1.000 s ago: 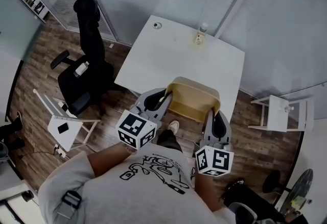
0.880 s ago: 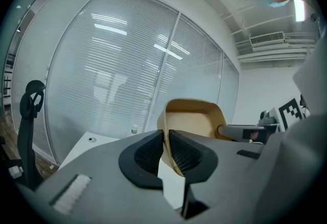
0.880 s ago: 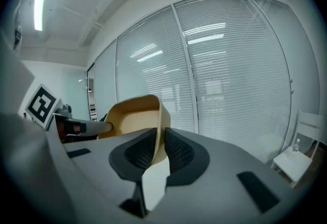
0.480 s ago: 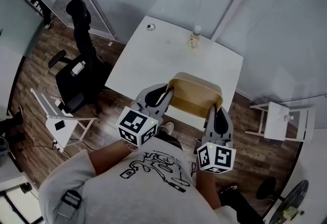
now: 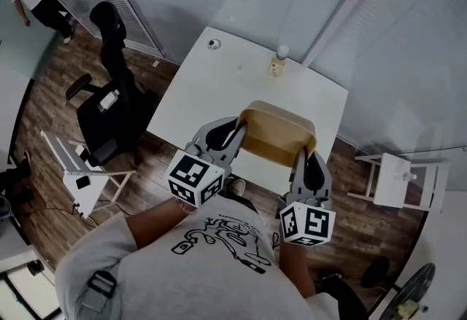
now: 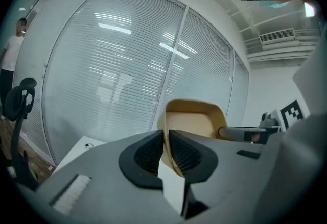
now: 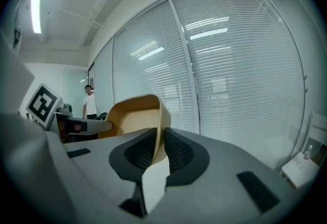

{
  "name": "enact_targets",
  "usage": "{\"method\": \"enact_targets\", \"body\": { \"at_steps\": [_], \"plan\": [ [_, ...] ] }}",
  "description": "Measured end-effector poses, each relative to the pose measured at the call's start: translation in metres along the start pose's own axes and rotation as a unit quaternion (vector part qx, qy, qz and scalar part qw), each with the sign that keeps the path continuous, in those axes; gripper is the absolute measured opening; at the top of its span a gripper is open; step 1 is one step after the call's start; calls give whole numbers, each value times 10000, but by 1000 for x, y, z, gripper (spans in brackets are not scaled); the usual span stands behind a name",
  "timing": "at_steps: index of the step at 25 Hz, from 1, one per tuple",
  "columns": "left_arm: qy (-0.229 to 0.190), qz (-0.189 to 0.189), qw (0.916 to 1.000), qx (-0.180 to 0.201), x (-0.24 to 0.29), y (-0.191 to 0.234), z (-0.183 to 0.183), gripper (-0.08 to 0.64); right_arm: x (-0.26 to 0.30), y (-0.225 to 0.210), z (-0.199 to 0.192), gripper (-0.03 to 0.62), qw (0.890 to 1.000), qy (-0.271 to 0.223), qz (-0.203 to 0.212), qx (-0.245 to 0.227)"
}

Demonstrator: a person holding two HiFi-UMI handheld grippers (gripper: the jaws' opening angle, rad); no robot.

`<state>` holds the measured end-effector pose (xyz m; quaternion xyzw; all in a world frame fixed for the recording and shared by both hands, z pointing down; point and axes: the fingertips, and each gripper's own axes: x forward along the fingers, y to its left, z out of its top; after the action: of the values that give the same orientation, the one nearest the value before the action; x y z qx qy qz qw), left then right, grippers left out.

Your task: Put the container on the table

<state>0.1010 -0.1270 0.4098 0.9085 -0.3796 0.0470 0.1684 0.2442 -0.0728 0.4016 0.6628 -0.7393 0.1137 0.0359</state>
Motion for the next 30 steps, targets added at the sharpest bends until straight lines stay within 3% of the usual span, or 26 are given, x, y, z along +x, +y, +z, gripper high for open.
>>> {"method": "enact_targets", "body": {
  "at_steps": [16,24,30],
  "plan": [
    [-70,-276,9996,46,32,104,46,31,102,46,26,34,9996,-74,-251,-134],
    [84,-326,9994,-24,44,121,45,31,122,47,22,34,9993,94,-318,-181],
    [402,-332,9983,-247,61,134,19,31,139,38,-9,34,9983,446,-376,-84]
  ]
}}
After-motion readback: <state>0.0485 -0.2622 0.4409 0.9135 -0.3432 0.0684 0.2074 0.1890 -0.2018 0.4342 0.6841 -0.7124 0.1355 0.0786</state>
